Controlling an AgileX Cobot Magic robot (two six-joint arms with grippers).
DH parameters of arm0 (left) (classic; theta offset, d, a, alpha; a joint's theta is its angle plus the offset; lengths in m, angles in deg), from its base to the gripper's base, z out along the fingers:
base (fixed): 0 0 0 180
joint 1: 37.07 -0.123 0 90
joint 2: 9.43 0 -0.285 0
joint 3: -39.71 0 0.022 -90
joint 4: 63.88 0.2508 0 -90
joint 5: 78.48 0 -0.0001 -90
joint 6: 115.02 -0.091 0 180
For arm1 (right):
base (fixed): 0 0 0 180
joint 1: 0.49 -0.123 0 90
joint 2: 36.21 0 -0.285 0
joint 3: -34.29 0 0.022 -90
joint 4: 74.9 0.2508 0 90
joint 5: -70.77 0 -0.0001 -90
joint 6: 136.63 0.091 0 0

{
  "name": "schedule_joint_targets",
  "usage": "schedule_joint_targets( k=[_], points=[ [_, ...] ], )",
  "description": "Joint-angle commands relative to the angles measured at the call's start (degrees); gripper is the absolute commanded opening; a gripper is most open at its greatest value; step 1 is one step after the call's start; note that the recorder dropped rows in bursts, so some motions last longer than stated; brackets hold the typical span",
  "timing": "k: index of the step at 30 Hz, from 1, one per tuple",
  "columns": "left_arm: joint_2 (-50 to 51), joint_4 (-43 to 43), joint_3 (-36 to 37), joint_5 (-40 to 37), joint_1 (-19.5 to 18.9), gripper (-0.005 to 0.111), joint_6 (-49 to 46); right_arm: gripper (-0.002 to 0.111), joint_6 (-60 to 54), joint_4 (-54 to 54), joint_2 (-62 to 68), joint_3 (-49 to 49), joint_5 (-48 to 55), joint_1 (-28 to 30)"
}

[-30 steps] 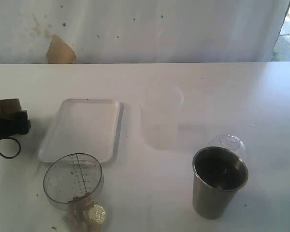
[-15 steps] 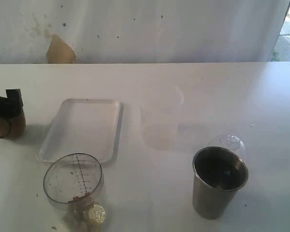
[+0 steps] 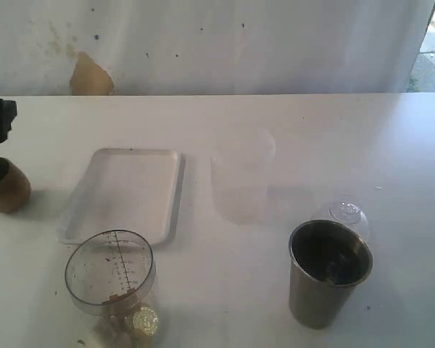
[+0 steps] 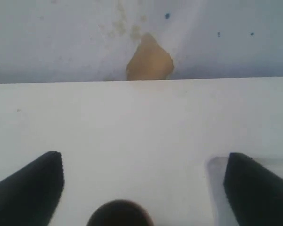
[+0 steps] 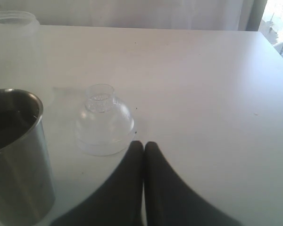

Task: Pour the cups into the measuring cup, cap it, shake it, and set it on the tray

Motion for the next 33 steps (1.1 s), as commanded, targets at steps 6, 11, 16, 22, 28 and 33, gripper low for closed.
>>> schedule_joint_targets(
  k=[6,11,16,22,28,33],
  points=[
    [-12.3,0.3,-0.2,-16.8,-0.1,0.001,3.6,0.0,-0.1,-0.2,-0.3,0.3,-0.4,0.3],
    [-19.9,-1.5,-0.2,-23.2,-0.1,0.001,4.6,0.0,-0.1,-0.2,-0.3,0.3,-0.4,0.3],
    [-27.4,-4.6,-0.2,-34.2,-0.1,0.001,5.1,0.0,-0.1,-0.2,-0.3,0.3,-0.4,0.3],
    [-39.1,-10.2,-0.2,-38.9,-0.1,0.001,-0.7,0.0,-0.1,-0.2,-0.3,0.3,-0.4,0.3],
    [-58.4,-21.9,4.1,-37.8,-0.1,0.001,-9.8,0.0,-0.1,-0.2,-0.3,0.3,-0.4,0.3],
    [-72.1,-22.6,13.7,-36.2,-0.1,0.001,-8.3,0.0,-0.1,-0.2,-0.3,0.3,-0.4,0.3]
  ],
)
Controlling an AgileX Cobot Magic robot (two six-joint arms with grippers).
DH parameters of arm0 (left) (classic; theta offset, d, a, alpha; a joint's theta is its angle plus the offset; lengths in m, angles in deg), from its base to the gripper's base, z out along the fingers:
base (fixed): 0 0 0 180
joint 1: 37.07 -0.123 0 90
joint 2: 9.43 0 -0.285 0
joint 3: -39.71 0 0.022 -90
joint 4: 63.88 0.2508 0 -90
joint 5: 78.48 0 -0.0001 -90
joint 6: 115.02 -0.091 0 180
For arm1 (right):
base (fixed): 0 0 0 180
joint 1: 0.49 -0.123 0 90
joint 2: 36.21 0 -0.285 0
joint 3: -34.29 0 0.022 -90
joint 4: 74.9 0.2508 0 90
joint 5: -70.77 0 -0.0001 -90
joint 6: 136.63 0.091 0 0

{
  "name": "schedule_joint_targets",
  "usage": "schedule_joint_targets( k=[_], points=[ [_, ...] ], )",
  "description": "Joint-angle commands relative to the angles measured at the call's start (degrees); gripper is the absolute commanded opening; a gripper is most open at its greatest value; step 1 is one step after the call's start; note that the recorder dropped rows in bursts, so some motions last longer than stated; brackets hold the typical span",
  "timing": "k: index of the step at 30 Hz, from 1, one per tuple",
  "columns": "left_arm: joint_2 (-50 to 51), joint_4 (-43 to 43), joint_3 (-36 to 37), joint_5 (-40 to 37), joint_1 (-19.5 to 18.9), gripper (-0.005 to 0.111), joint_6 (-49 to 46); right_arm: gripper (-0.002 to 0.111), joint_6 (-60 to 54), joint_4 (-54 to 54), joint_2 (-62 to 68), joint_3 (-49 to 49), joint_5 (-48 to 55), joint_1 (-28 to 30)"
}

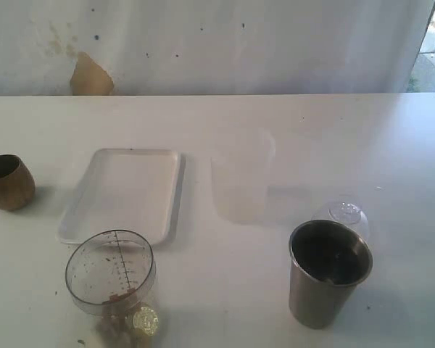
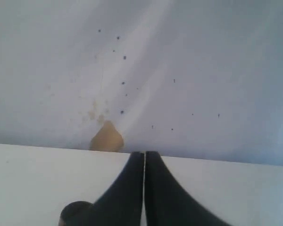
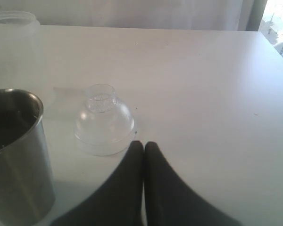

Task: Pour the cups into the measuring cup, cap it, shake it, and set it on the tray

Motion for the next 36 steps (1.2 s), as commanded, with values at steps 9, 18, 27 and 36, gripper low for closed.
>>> schedule_joint_targets(
  k=[9,18,27,36],
  points=[
    [-7.8,-2.6,6.4,-4.0,0.1,0.001,3.3,0.0,-0.1,-0.2,-0.3,0.3,-0.4,0.3],
    [-9.3,3.9,6.4,-3.7,0.1,0.001,1.9,0.0,-0.1,-0.2,-0.3,0.3,-0.4,0.3],
    [-11.8,15.5,13.6,2.7,0.1,0.001,2.9,0.0,-0.1,-0.2,-0.3,0.3,-0.4,0.3],
    [-11.8,18.3,25.9,9.6,0.1,0.001,2.9,0.0,-0.1,-0.2,-0.3,0.3,-0.4,0.3]
  ],
)
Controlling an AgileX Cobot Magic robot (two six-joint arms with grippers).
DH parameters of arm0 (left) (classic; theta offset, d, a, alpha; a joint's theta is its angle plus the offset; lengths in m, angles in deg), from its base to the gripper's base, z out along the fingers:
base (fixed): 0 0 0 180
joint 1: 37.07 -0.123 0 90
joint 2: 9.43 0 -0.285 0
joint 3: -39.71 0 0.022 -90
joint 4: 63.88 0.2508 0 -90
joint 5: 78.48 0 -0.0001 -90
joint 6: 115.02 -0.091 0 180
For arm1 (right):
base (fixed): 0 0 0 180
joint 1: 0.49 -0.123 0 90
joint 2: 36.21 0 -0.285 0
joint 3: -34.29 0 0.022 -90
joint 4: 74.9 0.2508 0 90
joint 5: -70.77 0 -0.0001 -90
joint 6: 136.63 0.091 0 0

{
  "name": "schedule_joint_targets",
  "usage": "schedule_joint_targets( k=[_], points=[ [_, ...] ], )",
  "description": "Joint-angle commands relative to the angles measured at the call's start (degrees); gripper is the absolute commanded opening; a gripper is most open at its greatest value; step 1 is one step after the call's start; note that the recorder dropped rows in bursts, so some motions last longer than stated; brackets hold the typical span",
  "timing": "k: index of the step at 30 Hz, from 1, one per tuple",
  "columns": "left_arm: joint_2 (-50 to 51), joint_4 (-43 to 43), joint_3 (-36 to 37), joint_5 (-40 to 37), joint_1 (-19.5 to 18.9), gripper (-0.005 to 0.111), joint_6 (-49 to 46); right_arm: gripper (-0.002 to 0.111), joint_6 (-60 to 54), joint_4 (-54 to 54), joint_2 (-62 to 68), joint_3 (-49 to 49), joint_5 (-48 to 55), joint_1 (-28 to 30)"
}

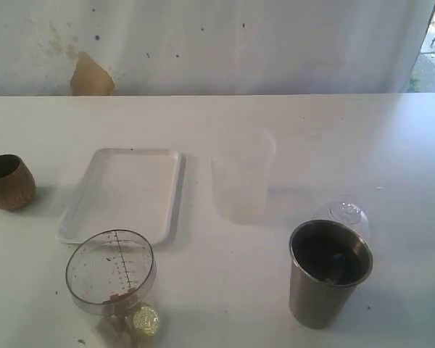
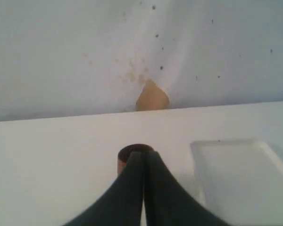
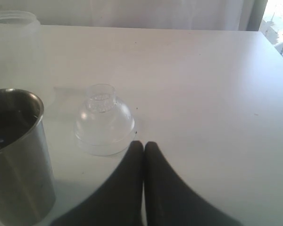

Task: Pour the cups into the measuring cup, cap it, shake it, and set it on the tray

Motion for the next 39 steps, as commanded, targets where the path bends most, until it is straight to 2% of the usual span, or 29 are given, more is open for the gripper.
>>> schedule_joint_targets(
  k=[1,10,15,39],
  points=[
    [-0.1,1.3,5.7,4.2,0.1,0.001,0.4,0.0,-0.1,-0.2,-0.3,0.3,-0.4,0.3],
    [-0.1,1.8,5.8,1.1,0.1,0.001,0.7,0.0,-0.1,-0.2,-0.3,0.3,-0.4,0.3],
    [-0.1,1.7,5.8,1.1,0.1,0.001,3.8,0.0,-0.1,-0.2,-0.3,0.3,-0.4,0.3],
    [-0.1,1.6,5.8,1.5,0.1,0.001,3.8,0.0,-0.1,-0.2,-0.3,0.3,-0.4,0.3]
  ],
)
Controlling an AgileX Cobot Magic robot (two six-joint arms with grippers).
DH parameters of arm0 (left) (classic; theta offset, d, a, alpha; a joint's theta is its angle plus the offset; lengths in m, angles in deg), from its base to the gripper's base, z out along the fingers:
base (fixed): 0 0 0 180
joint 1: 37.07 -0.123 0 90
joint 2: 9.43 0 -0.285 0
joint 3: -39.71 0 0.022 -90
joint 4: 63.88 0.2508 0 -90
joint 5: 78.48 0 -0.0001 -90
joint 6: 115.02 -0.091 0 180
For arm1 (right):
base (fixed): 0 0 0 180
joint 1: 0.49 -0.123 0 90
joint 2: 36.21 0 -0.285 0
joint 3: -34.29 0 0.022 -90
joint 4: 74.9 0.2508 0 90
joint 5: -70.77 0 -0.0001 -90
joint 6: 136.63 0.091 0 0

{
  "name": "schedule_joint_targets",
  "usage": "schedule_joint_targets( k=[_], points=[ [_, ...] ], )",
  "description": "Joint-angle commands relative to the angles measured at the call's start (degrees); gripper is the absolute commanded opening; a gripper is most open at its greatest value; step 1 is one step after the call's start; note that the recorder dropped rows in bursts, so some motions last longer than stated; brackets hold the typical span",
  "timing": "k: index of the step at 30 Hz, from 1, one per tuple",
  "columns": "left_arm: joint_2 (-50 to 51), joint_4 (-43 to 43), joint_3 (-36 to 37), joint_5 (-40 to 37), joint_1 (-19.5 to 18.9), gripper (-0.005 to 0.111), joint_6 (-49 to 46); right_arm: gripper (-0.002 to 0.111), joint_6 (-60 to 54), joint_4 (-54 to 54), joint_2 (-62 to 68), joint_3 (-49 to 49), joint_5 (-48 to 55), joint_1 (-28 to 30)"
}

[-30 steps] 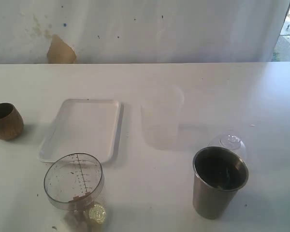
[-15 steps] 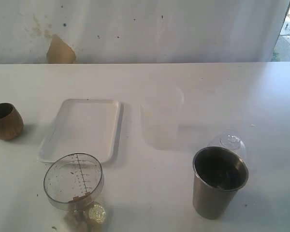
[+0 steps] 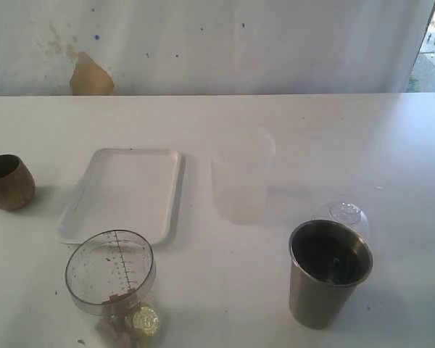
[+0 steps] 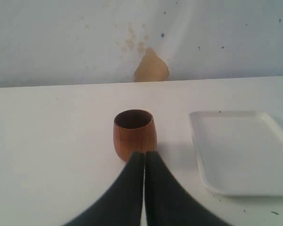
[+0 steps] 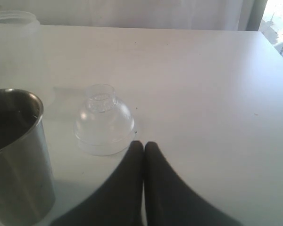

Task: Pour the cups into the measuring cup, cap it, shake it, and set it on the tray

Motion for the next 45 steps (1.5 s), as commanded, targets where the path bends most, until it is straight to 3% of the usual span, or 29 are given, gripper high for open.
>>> schedule_joint_targets(
  k=[1,5,13,16,20,23,26,29,33,40,45],
  points=[
    [-0.1,0.2,0.3,0.2,0.1,0.001,0.4,0.0,-0.1,-0.2,-0.3,0.3,-0.4,0.3],
    [-0.1,0.2,0.3,0.2,0.1,0.001,0.3,0.0,-1.6,-2.0,-0.3,0.3,-3.5,0.3],
    [-0.1,0.2,0.3,0.2,0.1,0.001,0.3,0.0,-2.3,-1.7,-0.3,0.3,-36.6,0.3],
    [-0.1,0.2,0.3,0.2,0.1,0.001,0.2,0.0,5.4,-1.7,-0.3,0.3,-46.0,0.3],
    [-0.1,0.2,0.3,0.2,0.1,0.001,0.2,0.002,11.2,-3.1,-0.3,0.3,-45.0,0.3],
    [-0.1,0.2,0.3,0.2,0.1,0.001,0.2,0.02,11.5,-5.7,-0.3,0.3,-38.4,0.3],
    [-0.1,0.2,0.3,0.2,0.1,0.001,0.2,0.063,14.9,-5.7,-0.3,0.3,-37.4,0.3],
    [-0.1,0.2,0.3,0.2,0.1,0.001,0.2,0.096,18.4,-6.8,-0.3,0.3,-38.4,0.3],
    [-0.1,0.2,0.3,0.2,0.1,0.001,0.2,0.101,24.5,-12.9,3.5,0.3,-38.9,0.3],
    [-0.1,0.2,0.3,0.2,0.1,0.001,0.2,0.101,40.5,-41.5,20.0,0.3,-56.1,0.3],
    [-0.1,0.2,0.3,0.2,0.1,0.001,0.2,0.101,41.3,-44.4,33.4,0.3,-60.8,0.3]
  ],
)
